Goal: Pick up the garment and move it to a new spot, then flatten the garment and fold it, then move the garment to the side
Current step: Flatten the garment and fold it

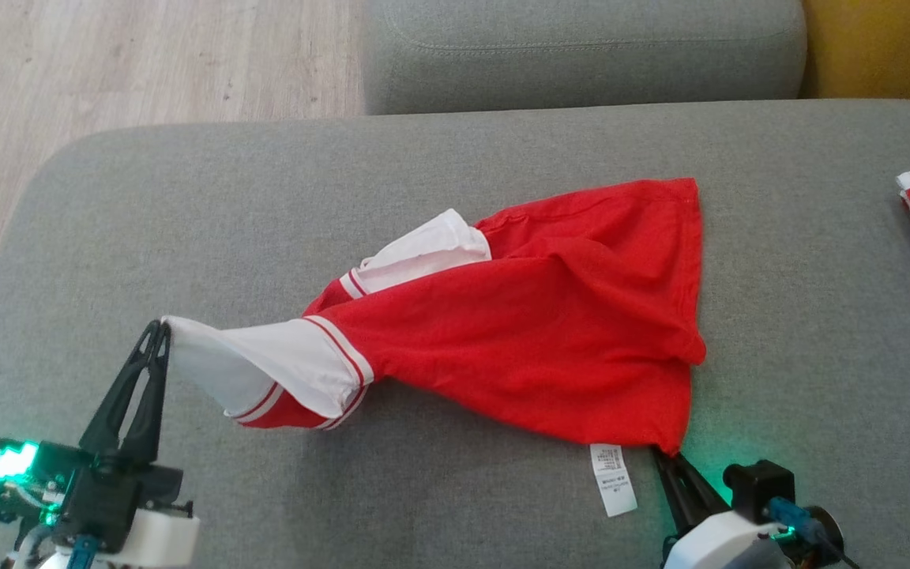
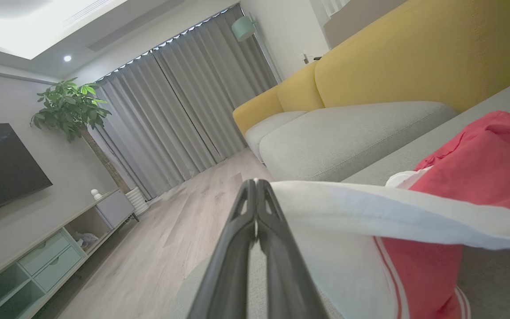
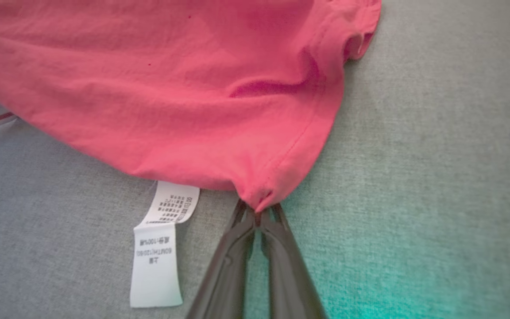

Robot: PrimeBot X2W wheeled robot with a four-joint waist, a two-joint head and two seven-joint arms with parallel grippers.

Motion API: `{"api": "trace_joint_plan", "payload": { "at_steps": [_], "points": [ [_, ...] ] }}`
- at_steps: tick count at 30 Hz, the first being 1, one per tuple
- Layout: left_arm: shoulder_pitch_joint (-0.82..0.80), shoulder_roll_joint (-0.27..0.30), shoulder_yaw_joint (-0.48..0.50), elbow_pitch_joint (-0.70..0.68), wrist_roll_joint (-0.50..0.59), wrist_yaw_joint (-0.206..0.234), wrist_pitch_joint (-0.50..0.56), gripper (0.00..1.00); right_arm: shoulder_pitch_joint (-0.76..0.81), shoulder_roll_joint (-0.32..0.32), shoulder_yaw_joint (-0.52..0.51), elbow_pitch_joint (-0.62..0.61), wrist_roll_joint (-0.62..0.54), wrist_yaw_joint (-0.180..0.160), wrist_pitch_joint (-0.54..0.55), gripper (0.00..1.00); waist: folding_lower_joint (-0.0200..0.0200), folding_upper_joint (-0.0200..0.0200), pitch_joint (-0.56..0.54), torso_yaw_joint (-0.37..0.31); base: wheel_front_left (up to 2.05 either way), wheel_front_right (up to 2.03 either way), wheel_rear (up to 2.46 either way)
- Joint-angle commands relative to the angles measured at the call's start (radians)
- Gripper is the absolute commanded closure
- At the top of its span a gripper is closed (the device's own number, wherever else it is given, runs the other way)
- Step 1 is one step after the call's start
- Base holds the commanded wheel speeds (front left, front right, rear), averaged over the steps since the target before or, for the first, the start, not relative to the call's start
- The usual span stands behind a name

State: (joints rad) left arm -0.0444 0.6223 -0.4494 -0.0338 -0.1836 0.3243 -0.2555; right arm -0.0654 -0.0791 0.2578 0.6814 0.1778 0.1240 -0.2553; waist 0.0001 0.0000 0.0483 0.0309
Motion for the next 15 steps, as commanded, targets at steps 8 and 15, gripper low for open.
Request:
{"api": "trace_joint_plan", "payload": {
  "at_steps": [8, 15],
  "points": [
    [-0.056, 0.022, 0.084, -0.053, 0.021, -0.007, -0.006, 1.00, 0.035, -0.023, -0.011, -0.130, 0.015, 0.007, -0.006, 1.00, -0.0001, 0.0000, -0.047, -0.019, 0.00, 0.00, 0.00],
    [-0.078, 0.053, 0.128, -0.168, 0.040, -0.038, -0.006, 1.00, 0.034, -0.069, -0.083, -0.364, 0.028, 0.007, -0.006, 1.00, -0.0001, 0.0000, -0.080, -0.060, 0.00, 0.00, 0.00]
  ]
}}
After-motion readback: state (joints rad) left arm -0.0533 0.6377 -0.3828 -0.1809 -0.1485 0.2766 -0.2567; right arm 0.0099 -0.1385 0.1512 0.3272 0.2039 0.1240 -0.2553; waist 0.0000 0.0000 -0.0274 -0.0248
